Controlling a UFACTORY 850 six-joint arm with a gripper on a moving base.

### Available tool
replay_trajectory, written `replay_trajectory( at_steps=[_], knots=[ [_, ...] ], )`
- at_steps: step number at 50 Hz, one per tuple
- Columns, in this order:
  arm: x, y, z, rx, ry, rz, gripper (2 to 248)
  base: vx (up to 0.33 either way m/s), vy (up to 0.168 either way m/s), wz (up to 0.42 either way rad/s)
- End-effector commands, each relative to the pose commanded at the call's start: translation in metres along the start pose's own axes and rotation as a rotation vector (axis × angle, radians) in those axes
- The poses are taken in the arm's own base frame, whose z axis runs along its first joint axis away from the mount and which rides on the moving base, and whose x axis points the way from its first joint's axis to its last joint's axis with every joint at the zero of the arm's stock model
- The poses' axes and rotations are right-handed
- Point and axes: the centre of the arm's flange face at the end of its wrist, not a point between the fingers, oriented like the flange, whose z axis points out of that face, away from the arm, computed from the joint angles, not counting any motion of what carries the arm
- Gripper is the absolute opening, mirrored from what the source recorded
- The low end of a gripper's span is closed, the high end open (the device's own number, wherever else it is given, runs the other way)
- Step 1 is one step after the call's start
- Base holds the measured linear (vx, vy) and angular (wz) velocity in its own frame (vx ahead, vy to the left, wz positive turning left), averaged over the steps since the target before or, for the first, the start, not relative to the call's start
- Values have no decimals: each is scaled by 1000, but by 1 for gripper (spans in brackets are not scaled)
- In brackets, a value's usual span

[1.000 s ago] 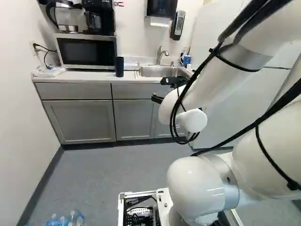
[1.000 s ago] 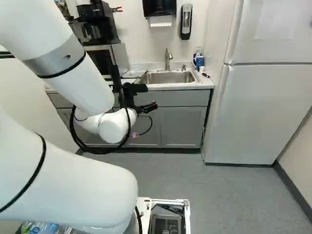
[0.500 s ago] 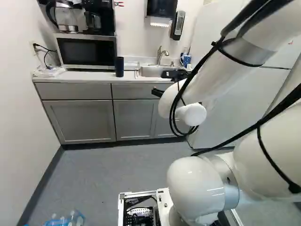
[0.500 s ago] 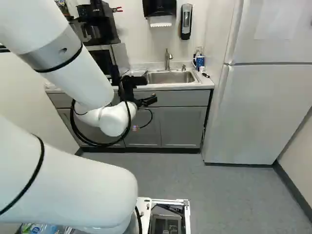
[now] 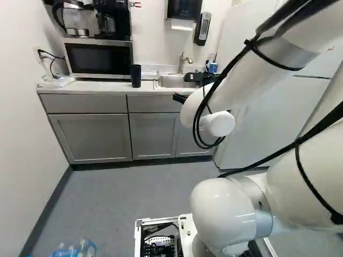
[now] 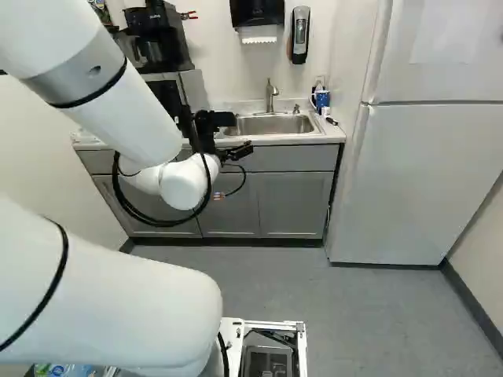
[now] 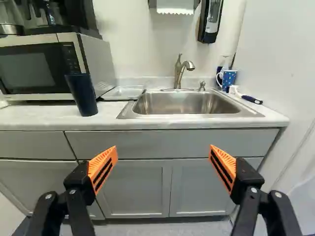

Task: Rinse the cup and place it in the tray

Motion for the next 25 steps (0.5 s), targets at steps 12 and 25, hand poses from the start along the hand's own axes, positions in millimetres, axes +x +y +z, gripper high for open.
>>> replay_trajectory(
  at_steps=[12,25],
  knots=[
    [13,0,5,0,27,0,247,0,0,0],
    [26,0,10,0,42,0,247,0,0,0]
  ],
)
